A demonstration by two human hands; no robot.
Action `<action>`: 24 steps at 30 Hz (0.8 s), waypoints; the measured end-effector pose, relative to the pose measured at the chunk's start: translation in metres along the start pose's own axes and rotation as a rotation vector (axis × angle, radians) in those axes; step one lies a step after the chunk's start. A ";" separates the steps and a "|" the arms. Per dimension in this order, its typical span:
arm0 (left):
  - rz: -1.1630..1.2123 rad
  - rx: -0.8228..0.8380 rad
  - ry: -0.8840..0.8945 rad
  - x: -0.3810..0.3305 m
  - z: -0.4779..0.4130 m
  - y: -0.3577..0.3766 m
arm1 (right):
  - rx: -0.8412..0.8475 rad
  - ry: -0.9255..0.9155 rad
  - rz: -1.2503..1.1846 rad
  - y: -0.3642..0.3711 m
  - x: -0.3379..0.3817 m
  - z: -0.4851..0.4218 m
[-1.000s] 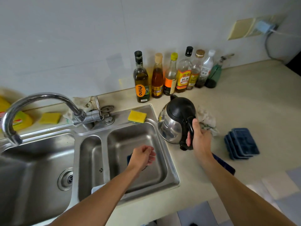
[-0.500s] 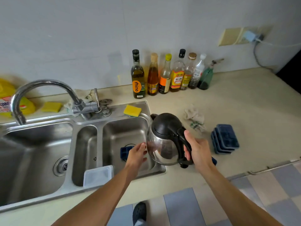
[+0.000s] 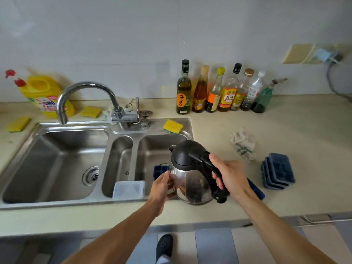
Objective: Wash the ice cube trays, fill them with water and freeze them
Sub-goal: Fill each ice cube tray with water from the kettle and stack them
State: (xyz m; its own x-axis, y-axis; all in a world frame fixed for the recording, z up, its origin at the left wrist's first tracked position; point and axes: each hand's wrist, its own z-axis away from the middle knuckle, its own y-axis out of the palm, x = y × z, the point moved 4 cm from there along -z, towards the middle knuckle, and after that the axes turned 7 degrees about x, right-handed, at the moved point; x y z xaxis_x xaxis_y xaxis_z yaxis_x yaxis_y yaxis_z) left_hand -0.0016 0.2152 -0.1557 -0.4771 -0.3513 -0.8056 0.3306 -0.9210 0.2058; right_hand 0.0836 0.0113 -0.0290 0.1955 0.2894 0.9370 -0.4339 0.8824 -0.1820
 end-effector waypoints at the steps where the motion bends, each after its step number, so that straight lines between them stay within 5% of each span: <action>1: 0.015 -0.004 -0.007 0.002 0.000 -0.003 | 0.010 0.007 0.007 0.003 0.002 -0.002; 24: 0.177 -0.015 -0.170 0.006 -0.006 -0.029 | 0.059 0.091 0.159 0.041 0.019 -0.036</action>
State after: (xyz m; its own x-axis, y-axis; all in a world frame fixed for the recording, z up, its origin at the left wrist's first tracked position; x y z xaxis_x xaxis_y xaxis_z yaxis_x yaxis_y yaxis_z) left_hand -0.0090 0.2407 -0.1705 -0.5406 -0.5311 -0.6524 0.4328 -0.8406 0.3257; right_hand 0.1008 0.0666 -0.0297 0.1985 0.4580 0.8665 -0.5160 0.8005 -0.3049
